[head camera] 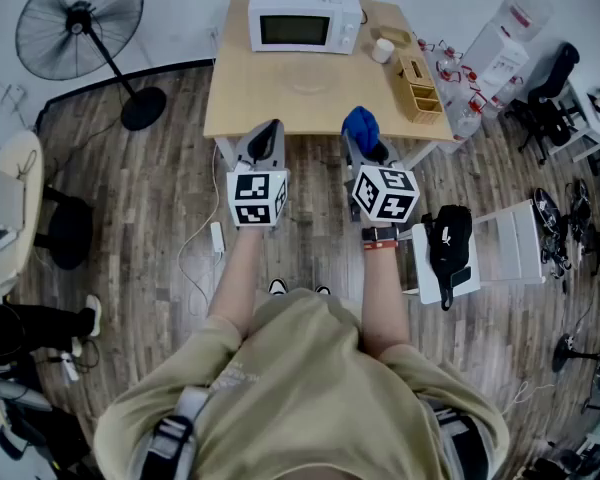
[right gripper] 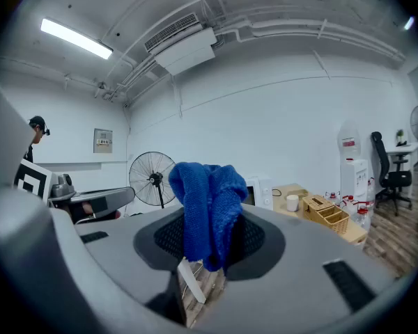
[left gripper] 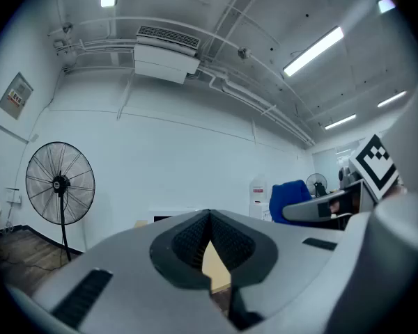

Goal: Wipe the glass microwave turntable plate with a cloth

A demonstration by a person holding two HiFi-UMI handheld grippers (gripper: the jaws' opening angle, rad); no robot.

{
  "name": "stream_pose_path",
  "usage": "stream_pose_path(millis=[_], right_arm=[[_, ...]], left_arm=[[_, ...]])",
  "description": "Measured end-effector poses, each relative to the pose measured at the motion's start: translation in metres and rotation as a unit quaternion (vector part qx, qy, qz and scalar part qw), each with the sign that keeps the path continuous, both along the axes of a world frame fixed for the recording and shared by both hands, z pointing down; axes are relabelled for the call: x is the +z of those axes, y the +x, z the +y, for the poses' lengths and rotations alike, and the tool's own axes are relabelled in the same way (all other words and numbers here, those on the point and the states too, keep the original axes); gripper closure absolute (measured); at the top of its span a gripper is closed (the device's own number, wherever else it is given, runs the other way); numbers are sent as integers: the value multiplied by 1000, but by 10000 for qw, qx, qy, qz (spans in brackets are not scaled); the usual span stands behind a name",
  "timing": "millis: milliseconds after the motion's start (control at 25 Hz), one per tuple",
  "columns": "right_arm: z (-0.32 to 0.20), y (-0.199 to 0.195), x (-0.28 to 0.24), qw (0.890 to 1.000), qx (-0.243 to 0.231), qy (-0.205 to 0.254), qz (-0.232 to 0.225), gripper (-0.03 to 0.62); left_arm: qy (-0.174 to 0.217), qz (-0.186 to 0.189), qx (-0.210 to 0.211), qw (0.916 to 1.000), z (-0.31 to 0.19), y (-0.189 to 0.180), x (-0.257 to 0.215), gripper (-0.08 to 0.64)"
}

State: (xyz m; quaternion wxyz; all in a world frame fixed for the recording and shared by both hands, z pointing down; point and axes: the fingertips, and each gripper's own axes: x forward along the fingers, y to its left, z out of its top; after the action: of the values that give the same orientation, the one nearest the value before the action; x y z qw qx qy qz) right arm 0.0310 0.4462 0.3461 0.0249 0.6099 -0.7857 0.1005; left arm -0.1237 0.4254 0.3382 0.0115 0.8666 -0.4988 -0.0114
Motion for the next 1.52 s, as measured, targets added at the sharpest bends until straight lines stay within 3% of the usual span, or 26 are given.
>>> stream_pose_path(millis=[440,960,1240,1520], right_arm=[[5,-63,15,9999,-99,-103,-72,453],[-39,-121,11,9983,-393,-273,-322,443],[-57,-115,23,9968,-466,-409,-512,436],[-105,-72,48,9953,-410,-659,-573,433]], left_arm=[[17,34,110,9999,8,-51,10,548],[-30,102,40,9999,-7,-96,5,548],[-138,187,109,9997,-28,-89,20,548],[-266,159,228,9993,-84,-43,48,548]])
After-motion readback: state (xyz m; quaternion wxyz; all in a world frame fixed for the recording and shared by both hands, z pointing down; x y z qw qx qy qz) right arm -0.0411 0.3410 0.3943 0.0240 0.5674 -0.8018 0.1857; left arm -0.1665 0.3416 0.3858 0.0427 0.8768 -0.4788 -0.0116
